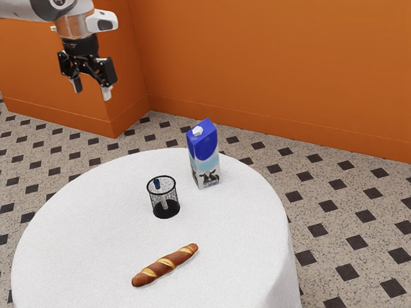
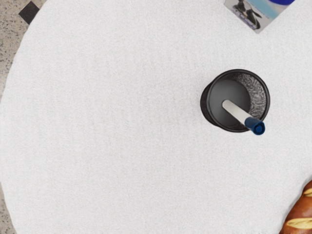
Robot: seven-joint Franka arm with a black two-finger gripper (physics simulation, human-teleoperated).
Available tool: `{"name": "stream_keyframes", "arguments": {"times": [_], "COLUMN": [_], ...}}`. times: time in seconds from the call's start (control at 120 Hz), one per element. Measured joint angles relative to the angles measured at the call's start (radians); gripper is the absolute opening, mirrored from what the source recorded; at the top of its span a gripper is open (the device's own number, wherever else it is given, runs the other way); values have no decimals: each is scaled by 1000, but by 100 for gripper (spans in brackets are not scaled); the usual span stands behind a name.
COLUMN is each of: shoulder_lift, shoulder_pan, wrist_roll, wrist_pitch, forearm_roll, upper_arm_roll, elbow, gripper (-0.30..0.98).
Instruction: Take the marker out of the pen holder and place it to the left of the pen holder.
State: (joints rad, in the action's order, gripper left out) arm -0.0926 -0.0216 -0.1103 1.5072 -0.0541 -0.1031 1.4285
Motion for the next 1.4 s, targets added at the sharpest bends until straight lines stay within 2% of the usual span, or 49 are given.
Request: {"name": "stream_keyframes", "arguments": {"times": [0.158, 0.208, 0.317, 0.4, 0.567, 0.692, 1.033, 1.217, 1.4], "shoulder_lift": [0, -7, -163, -243, -435, -521, -544, -534, -533], "shoulder_pan": [-1, -12, 24, 62, 55, 27, 4, 11, 20], "wrist_roll": [-13, -11, 25, 56, 108, 138, 192, 217, 243], "wrist_pitch": [-2, -9, -57, -87, -61, -26, 67, 67, 58], "forearm_roll": [-2, 0, 27, 37, 46, 47, 66, 71, 74], "upper_arm_roll": [7, 44, 152, 180, 181, 179, 156, 132, 134], "elbow": [-9, -56, -142, -149, -144, -128, -71, -55, -59], "gripper": [69, 69, 69, 68, 69, 69, 68, 51, 27]}}
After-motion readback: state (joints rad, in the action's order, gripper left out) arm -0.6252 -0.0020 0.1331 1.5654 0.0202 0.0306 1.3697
